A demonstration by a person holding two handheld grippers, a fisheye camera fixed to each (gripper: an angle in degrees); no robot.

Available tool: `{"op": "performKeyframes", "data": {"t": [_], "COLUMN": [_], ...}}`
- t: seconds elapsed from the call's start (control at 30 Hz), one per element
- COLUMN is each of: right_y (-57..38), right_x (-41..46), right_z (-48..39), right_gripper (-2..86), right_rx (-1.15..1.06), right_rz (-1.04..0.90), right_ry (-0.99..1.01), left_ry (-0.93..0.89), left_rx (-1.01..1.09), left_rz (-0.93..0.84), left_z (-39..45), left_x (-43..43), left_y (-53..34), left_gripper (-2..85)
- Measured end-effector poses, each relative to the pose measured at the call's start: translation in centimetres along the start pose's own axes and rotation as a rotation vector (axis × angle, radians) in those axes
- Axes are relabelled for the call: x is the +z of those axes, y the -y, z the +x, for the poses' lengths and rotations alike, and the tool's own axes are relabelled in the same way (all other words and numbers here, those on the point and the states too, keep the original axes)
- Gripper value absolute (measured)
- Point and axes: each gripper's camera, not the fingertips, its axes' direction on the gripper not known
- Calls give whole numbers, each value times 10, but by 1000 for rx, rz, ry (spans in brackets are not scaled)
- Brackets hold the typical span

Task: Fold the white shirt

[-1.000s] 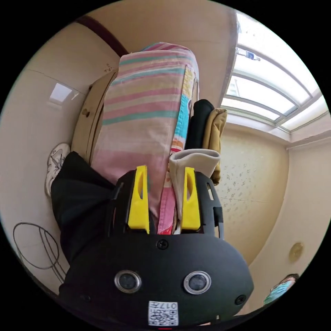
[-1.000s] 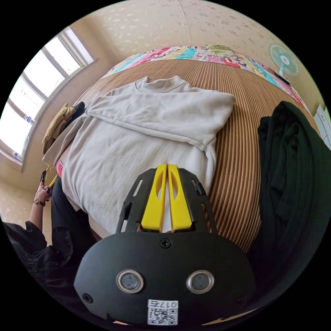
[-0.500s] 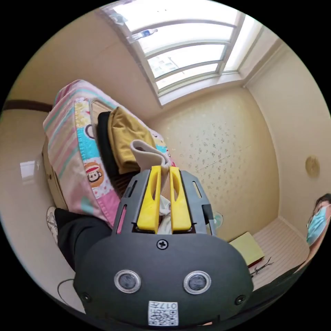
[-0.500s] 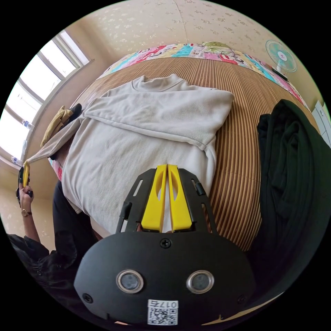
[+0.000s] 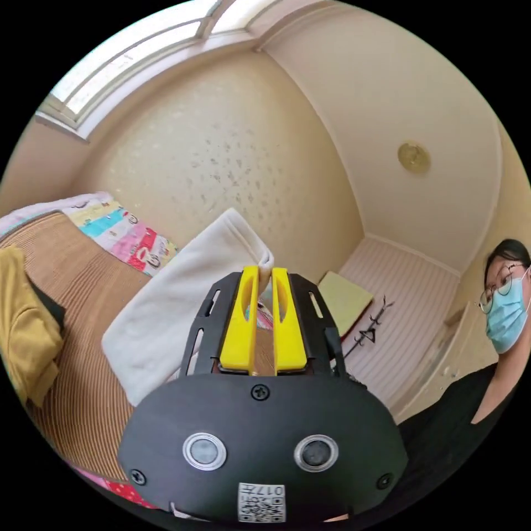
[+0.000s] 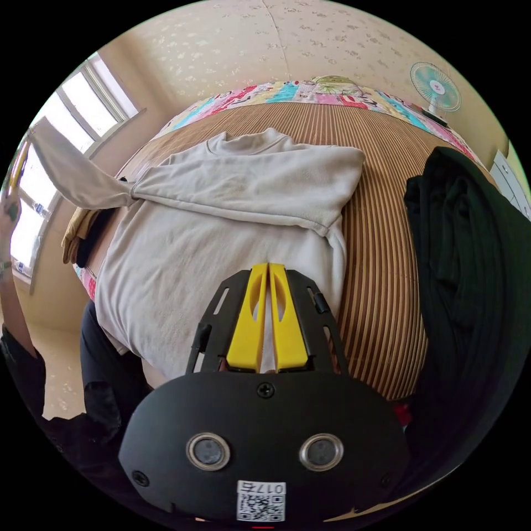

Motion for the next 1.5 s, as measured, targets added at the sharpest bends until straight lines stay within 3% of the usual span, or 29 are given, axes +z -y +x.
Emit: {"op": "performKeyframes", "data": {"t": [0.17,0.23,0.3,0.43,0.57,0.7,0.83,0.9,1.07,1.4,1.5], "right_y": [-4,-6,-8,-14,-10,17,68,82,94,81,79], "right_x": [-5,-7,-9,-16,-35,-64,-24,1,19,-71,-27], "right_z": [10,15,20,30,30,33,39,38,5,-16,2], "right_gripper": [8,10,13,29,57,76,98,96,62,42,52], "right_rx": [12,-1,8,23,31,72,128,142,75,71,121], "right_rz": [-2,1,1,-35,-44,145,81,45,-1,295,163], "right_ry": [48,75,103,170,216,226,150,125,-7,-125,-172], "left_ry": [-113,-226,-251,-153,18,388,601,597,415,323,340], "left_rx": [20,-81,-159,-271,-282,-152,-104,-168,-321,-311,-293], "left_rz": [-404,-701,-744,-757,-702,-643,-592,-630,-509,-477,-480], "left_z": [9,-10,-25,-62,-93,-110,-137,-169,-235,-280,-284], "left_x": [212,301,315,275,199,115,71,71,36,15,13], "left_y": [-100,-192,-256,-339,-356,-344,-338,-350,-366,-361,-356], "left_gripper": [71,93,90,86,86,87,85,63,12,1,2]}}
